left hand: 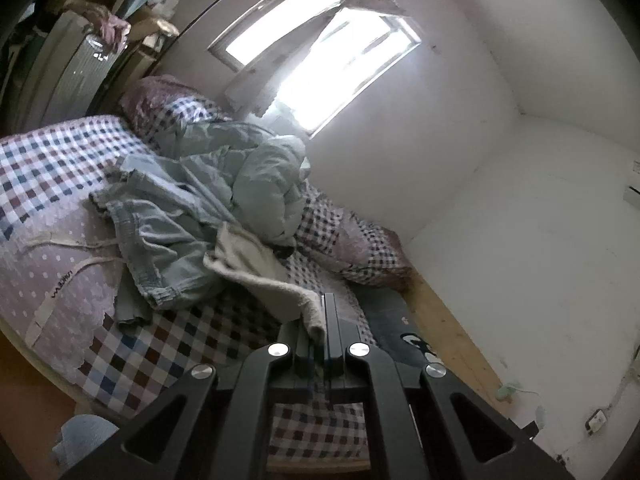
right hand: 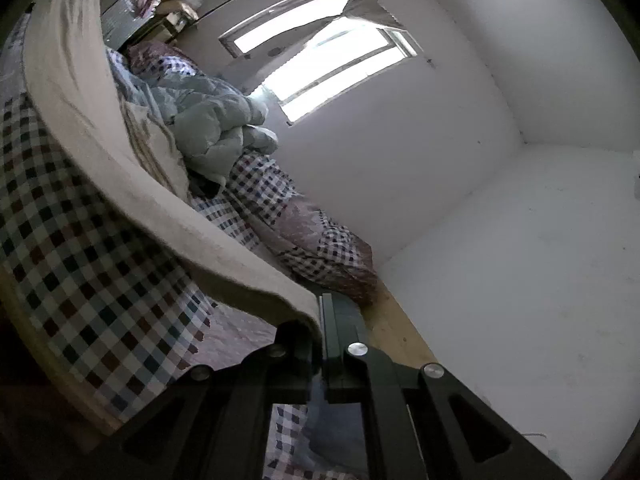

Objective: Fold clothes

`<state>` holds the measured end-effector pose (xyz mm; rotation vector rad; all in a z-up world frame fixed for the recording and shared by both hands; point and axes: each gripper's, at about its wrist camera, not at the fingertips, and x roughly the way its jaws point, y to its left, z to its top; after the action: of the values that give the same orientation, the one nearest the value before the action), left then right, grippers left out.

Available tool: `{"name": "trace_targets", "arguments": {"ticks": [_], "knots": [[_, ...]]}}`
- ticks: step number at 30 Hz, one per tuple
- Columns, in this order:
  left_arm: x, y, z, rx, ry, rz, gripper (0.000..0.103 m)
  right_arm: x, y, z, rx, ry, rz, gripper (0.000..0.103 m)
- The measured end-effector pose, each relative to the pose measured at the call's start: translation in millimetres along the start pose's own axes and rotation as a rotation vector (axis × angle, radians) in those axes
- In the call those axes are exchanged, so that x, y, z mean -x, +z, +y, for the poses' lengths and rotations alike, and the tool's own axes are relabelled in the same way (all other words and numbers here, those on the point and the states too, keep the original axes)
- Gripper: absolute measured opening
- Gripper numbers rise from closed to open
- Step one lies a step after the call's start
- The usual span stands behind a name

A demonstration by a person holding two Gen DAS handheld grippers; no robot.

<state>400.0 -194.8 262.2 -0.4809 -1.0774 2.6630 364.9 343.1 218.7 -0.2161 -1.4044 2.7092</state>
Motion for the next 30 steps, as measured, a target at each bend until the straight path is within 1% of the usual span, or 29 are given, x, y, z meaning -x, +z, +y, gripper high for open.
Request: {"name": "trace_targets", "arguments": {"ticks": [3, 6, 10, 13, 18, 21, 23, 26, 28, 30], "knots": [[15.9, -2.8, -9.3, -0.006, -0.014, -0.004, 0.001, 14.6, -3.2, -15.0, -0.022, -0.006, 0.004, 0.0], [24.4, -9.1, -15.8, -0.012, -0.017, 0.014, 0.001, 29.8, -7.1, -28.1, -0.035, -0.004, 0.014, 0.0], [34.6, -18.6, -23.5, -0.018, -0.022, 0.029, 0.001, 42.9, -9.1, -33.1, -0.011, 0.039, 0.025, 0.0], [46.3, -19.8, -30.0, -0.011, -0.038, 0.015, 0.001, 56.9, -10.2, -35.7, -0.007, 0.054, 0.024, 0.0], [64.0, -15.8, -49.0, -0.023, -0.094, -0.022, 0.001, 74.6, -10.0, -58.8, -0.052, 0.014, 0.01, 0.0], [64.5, -15.2, -53.8, -0.012, -0.11, -0.017, 0.001, 85.8, -8.2, -81.5, -0.089, -0.034, -0.004, 0.0], [59.3, -15.2, -54.6, -0.016, -0.103, -0.009, 0.001, 89.4, -7.7, -92.3, -0.108, -0.04, -0.009, 0.0], [47.0, -14.3, -54.0, -0.029, -0.077, 0.005, 0.001, 88.3, -10.9, -92.3, -0.106, -0.035, 0.0, 0.0], [32.7, -9.4, -50.6, -0.035, -0.047, 0.014, 0.001, 84.1, -14.4, -89.6, -0.112, -0.016, 0.013, 0.0], [18.9, -5.2, -46.1, -0.033, -0.021, 0.023, 0.001, 69.9, -12.7, -83.1, -0.113, 0.011, 0.028, 0.0]]}}
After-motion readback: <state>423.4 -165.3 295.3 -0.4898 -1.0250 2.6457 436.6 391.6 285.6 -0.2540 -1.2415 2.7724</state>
